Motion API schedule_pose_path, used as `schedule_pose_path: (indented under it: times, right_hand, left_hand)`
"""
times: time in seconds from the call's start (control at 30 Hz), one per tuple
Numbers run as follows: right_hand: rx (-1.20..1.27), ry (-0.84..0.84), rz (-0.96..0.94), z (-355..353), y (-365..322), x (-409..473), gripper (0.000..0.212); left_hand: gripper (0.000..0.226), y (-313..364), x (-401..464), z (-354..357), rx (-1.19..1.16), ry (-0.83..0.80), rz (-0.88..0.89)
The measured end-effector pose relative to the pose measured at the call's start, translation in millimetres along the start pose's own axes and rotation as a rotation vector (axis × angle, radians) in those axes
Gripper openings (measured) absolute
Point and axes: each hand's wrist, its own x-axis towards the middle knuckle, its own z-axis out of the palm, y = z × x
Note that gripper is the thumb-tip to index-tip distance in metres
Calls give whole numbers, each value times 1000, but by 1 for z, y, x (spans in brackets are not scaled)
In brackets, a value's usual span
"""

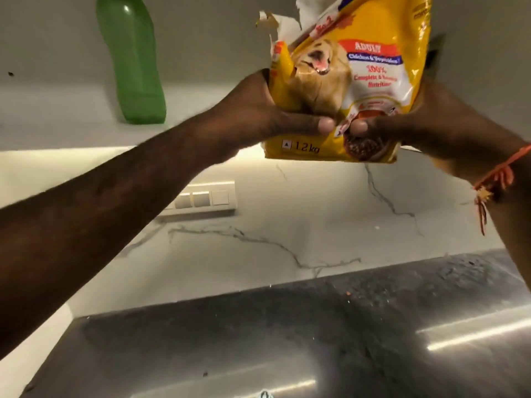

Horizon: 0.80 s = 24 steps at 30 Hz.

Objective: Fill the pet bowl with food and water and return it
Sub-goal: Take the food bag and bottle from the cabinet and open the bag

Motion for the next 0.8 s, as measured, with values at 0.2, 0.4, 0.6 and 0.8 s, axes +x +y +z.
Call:
schedule_pose_path:
  times: [0.2, 0.4, 0.6, 0.8]
  right_hand:
    - [69, 33, 62, 21, 30, -83, 95]
    - [65, 107, 289, 55, 106, -168, 107]
    - [60, 128, 528, 89, 176, -245, 108]
    - [-59, 134, 723, 121, 218, -310, 99]
  left_hand:
    - [91, -37, -56, 55, -57, -51, -63]
    - [83, -107, -107, 128, -164, -145, -223]
    - [90, -183, -146, 193, -323, -281, -370]
    - [95, -236, -183, 241, -302, -388, -467]
